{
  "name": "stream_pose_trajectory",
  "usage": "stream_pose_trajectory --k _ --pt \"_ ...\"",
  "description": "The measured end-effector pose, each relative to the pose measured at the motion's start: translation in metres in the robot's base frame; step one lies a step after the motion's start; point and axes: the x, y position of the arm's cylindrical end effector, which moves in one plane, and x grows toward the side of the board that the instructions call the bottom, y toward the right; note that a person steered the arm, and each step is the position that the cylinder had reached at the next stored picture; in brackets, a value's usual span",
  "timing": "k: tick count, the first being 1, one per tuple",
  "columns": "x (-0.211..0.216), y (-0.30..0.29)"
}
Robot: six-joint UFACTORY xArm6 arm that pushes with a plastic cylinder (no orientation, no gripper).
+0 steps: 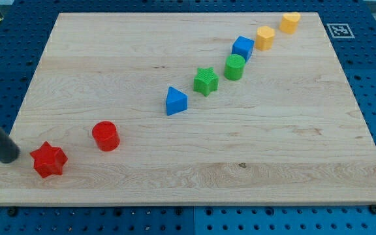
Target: Move the red star diagonal to the blue triangle
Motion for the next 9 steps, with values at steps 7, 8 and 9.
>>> stream_pose_trajectory --k 7,8,9 --pt "0.053 0.079" --pt "0.035 0.076" --pt "0.015 0.077"
